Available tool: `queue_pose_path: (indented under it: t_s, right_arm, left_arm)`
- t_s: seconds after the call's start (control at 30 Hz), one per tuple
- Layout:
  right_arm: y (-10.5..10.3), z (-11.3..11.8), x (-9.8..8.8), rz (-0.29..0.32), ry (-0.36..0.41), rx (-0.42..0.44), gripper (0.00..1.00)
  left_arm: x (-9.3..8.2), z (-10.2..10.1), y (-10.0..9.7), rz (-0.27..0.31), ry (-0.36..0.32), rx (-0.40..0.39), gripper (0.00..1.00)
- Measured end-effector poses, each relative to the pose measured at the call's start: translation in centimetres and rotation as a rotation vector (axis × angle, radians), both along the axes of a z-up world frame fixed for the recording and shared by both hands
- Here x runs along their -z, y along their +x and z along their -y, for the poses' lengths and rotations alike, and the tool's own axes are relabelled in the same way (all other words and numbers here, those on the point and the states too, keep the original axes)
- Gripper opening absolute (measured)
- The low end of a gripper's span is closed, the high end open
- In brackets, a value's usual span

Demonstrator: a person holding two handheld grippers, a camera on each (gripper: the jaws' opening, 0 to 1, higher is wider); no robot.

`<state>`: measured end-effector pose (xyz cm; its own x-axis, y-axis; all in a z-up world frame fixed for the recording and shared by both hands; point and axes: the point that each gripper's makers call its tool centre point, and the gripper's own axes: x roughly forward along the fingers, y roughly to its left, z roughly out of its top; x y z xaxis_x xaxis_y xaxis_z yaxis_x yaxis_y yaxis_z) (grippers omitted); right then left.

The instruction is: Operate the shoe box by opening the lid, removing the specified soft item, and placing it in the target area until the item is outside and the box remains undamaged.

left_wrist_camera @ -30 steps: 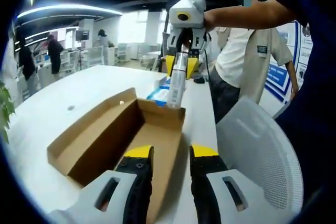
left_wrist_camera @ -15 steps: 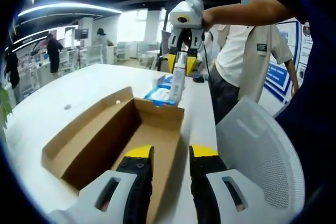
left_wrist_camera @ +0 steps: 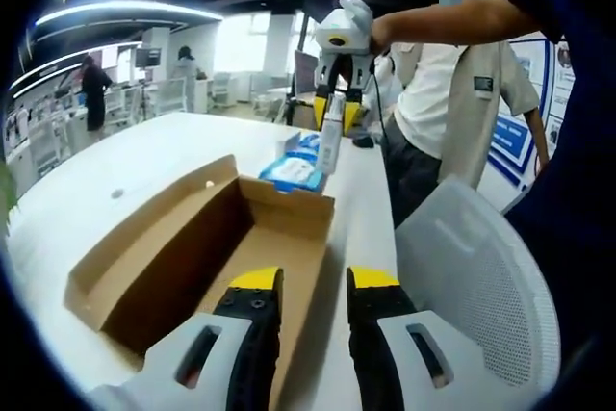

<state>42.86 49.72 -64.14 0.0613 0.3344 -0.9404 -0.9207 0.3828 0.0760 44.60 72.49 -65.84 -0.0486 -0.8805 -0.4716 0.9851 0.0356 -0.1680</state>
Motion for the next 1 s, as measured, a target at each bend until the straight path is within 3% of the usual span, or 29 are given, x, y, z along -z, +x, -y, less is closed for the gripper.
queue_pose_path:
  t_s: [0.3, 0.67, 1.0]
  right_arm:
    - [-1.0, 4.1, 1.0, -0.017, -0.074, 0.001, 0.20]
    - [-1.1, 6.8, 2.0, -0.036, -0.104, 0.001, 0.20]
    - [-0.1, 8.6, 2.8, -0.040, -0.119, -0.008, 0.20]
  left_arm:
    - [0.4, 0.5, -0.4, -0.007, 0.016, 0.004, 0.24]
    - [0.7, 1.5, -0.4, -0.010, 0.041, 0.013, 0.24]
    - [0.2, 2.6, -0.2, -0.004, 0.038, 0.010, 0.24]
